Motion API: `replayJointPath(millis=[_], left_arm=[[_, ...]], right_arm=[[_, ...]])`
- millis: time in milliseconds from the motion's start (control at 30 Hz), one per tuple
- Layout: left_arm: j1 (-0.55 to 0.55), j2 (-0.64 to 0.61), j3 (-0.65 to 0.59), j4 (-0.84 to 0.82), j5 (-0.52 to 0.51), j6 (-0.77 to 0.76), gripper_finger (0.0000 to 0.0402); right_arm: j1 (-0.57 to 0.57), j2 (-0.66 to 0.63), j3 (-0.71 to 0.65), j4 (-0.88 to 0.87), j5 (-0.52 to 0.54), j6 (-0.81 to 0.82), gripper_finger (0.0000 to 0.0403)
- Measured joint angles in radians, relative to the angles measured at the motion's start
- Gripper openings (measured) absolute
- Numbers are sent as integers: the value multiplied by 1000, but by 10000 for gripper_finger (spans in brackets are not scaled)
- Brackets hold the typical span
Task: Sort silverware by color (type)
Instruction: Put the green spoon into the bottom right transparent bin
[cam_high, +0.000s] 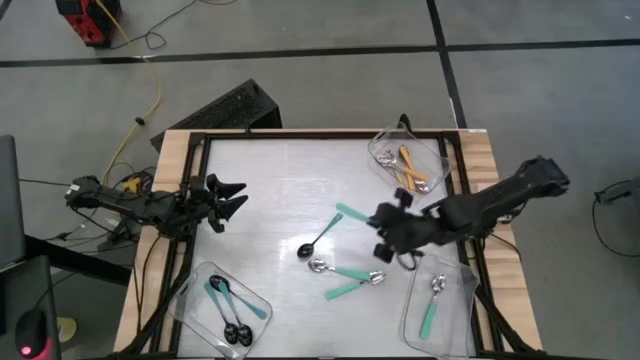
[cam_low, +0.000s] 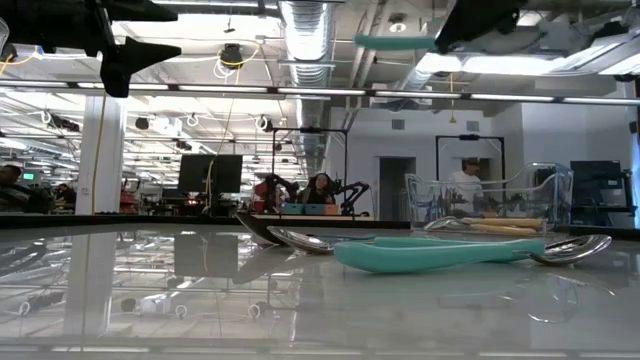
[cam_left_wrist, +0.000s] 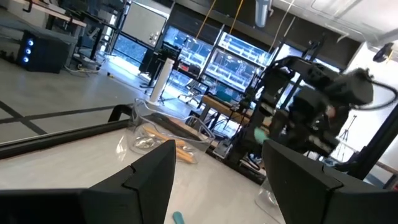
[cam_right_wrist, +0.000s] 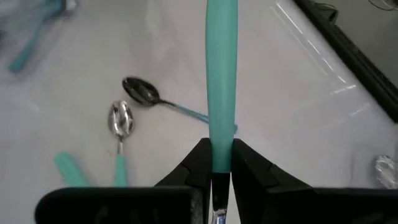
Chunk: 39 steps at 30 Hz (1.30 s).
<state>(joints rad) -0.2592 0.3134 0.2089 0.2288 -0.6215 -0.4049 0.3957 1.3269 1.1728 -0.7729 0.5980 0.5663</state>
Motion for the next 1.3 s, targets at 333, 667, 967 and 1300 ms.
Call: replayJointPath(millis=[333, 667, 967, 1300], left_arm=[[0, 0, 0, 0, -12, 0, 226], [0, 0, 0, -2, -13, 0, 226], [0, 1, 0, 1, -19, -1, 226], [0, 0, 0, 9, -18, -16, 226]], right_arm=[[3, -158, 0, -140, 62, 121, 67], [9, -156, 0, -214, 111, 194, 67], [62, -156, 0, -218, 109, 231, 67], [202, -156, 0, -214, 105, 224, 67]])
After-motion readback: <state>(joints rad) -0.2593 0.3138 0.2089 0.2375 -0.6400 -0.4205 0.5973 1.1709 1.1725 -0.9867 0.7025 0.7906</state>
